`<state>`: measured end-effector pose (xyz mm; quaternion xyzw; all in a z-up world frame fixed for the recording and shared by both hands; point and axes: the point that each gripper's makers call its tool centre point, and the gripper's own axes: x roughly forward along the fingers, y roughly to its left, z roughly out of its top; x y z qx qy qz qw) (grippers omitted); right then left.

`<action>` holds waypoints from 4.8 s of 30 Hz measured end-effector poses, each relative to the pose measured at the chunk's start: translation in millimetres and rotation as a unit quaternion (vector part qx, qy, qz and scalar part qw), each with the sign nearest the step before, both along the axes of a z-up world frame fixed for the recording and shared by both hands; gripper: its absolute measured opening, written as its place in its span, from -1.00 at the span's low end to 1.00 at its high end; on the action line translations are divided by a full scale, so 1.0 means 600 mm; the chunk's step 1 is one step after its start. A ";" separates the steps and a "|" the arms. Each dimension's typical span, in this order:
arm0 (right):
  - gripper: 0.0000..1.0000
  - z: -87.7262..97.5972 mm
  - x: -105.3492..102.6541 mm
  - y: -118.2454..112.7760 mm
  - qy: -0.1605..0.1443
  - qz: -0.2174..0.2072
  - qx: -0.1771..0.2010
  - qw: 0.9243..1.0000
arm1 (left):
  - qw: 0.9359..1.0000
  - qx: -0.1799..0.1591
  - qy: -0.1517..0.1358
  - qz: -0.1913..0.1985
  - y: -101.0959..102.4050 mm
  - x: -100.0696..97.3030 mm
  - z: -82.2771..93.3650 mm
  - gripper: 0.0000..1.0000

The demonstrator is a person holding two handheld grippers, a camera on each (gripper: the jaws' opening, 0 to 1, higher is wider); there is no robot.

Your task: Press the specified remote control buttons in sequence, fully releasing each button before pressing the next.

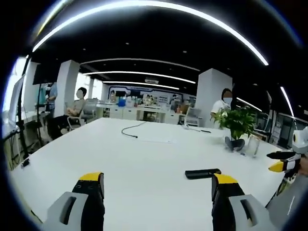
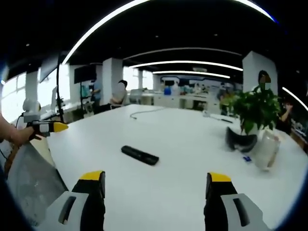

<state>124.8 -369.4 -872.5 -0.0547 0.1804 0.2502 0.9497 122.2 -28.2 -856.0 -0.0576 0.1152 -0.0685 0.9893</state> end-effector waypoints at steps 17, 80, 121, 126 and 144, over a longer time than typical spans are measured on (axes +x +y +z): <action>0.72 0.019 0.013 -0.051 -0.035 -0.069 -0.023 0.997 | 0.998 0.021 -0.032 -0.052 -0.034 0.006 0.021 0.98; 0.58 0.008 0.026 -0.050 -0.010 -0.050 0.016 0.999 | 0.983 -0.010 0.080 -0.167 -0.123 0.004 -0.031 0.97; 0.45 -0.007 0.018 -0.043 0.010 -0.030 0.009 0.999 | 0.949 -0.042 0.157 -0.271 -0.201 0.087 -0.094 0.83; 0.44 -0.009 0.018 -0.043 0.015 -0.031 0.011 0.999 | 0.943 -0.020 0.165 -0.289 -0.210 0.097 -0.103 0.81; 0.40 -0.001 0.020 -0.050 0.006 -0.040 0.018 0.999 | 0.925 0.024 0.179 -0.335 -0.247 0.126 -0.119 0.79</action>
